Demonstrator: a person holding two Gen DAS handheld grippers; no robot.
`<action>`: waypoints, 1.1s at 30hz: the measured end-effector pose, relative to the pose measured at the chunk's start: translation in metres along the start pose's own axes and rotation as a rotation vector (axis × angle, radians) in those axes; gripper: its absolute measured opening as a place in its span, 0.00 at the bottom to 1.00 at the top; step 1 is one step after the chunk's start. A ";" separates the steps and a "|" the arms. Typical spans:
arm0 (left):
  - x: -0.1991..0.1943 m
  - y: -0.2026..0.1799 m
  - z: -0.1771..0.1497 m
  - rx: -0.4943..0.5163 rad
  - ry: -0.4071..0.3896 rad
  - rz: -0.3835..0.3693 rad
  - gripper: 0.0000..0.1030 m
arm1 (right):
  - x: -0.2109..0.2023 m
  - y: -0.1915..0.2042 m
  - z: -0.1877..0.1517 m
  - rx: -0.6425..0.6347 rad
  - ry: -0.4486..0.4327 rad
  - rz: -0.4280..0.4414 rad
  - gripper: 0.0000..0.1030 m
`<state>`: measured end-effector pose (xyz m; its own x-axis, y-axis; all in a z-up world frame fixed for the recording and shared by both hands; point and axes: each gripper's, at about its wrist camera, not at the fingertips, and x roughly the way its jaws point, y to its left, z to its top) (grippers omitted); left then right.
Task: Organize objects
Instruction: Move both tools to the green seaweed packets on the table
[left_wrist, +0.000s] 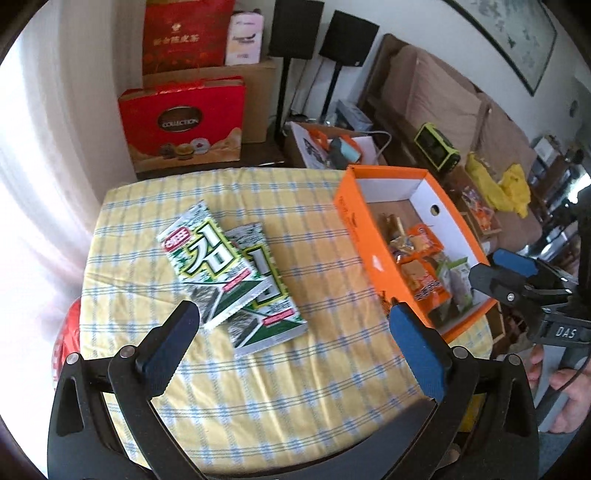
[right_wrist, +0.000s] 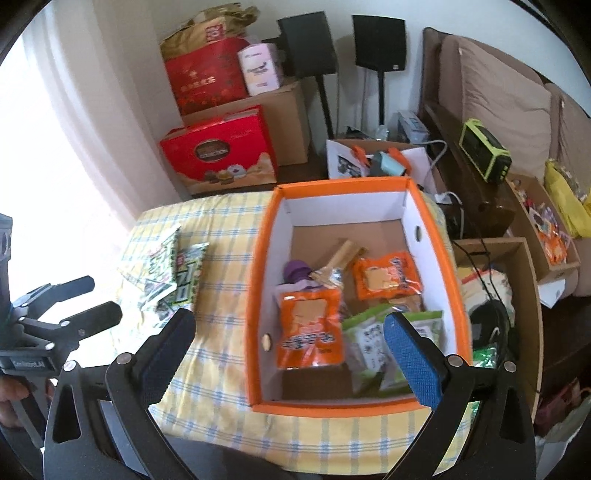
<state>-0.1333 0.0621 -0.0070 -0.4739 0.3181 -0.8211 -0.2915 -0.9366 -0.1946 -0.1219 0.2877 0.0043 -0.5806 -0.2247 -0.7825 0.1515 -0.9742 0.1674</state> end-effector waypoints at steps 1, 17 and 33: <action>0.000 0.002 0.000 0.000 0.005 0.002 1.00 | 0.001 0.002 0.001 -0.003 0.001 0.003 1.00; -0.017 0.062 -0.003 -0.099 -0.034 0.060 1.00 | 0.023 0.056 0.011 -0.077 0.017 0.046 1.00; -0.007 0.143 -0.014 -0.262 0.026 0.127 0.99 | 0.078 0.123 0.032 -0.163 0.060 0.105 1.00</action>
<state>-0.1596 -0.0757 -0.0367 -0.4704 0.1950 -0.8607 -0.0048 -0.9758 -0.2185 -0.1748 0.1498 -0.0170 -0.5066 -0.3187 -0.8012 0.3389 -0.9280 0.1548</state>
